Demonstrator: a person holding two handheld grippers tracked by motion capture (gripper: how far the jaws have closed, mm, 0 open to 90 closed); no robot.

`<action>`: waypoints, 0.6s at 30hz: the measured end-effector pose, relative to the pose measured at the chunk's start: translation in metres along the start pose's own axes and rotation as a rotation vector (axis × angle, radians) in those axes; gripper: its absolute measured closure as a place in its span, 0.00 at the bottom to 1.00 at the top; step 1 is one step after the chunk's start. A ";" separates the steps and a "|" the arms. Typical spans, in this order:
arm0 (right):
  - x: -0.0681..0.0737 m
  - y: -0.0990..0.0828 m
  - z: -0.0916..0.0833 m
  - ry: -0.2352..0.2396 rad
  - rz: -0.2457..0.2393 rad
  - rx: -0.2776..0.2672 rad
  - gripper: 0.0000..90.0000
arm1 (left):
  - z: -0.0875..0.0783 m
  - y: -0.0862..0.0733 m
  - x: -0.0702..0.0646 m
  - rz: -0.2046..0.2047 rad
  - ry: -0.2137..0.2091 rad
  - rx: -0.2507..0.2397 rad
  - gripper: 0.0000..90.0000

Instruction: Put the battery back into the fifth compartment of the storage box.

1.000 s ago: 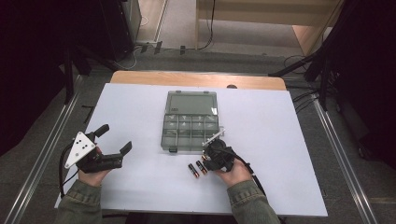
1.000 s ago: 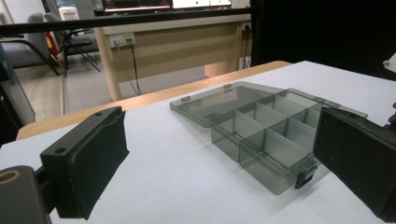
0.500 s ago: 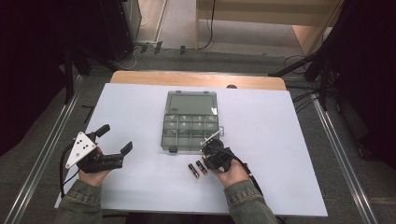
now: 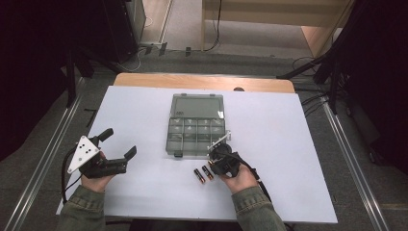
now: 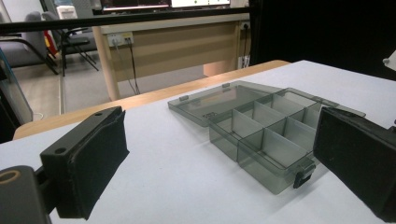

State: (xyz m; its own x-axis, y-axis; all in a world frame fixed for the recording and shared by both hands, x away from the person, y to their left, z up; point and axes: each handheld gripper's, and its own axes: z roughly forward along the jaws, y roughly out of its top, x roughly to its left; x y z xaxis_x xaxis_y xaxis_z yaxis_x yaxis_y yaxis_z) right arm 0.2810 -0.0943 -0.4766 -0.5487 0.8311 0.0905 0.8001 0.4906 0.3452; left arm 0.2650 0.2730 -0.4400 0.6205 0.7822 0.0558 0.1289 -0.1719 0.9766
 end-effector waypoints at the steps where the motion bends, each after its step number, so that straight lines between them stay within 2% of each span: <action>1: 0.000 0.000 -0.001 0.007 0.002 -0.002 0.87 | 0.000 0.000 0.000 -0.002 -0.001 0.000 0.04; 7: 0.002 0.006 -0.011 0.012 0.012 -0.027 0.87 | 0.001 0.000 0.000 0.000 -0.002 0.001 0.04; 12: 0.008 0.018 -0.020 0.022 0.038 -0.050 0.87 | 0.000 0.000 0.000 -0.002 -0.001 -0.004 0.04; 18: 0.016 0.032 -0.021 0.038 0.053 -0.065 0.87 | 0.000 0.000 0.001 -0.005 0.000 -0.006 0.04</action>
State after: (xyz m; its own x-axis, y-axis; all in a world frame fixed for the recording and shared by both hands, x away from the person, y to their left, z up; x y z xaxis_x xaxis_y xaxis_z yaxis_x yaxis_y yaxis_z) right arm 0.2927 -0.0712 -0.4443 -0.5157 0.8444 0.1448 0.8115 0.4272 0.3988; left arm 0.2653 0.2736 -0.4397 0.6196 0.7833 0.0513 0.1274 -0.1648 0.9781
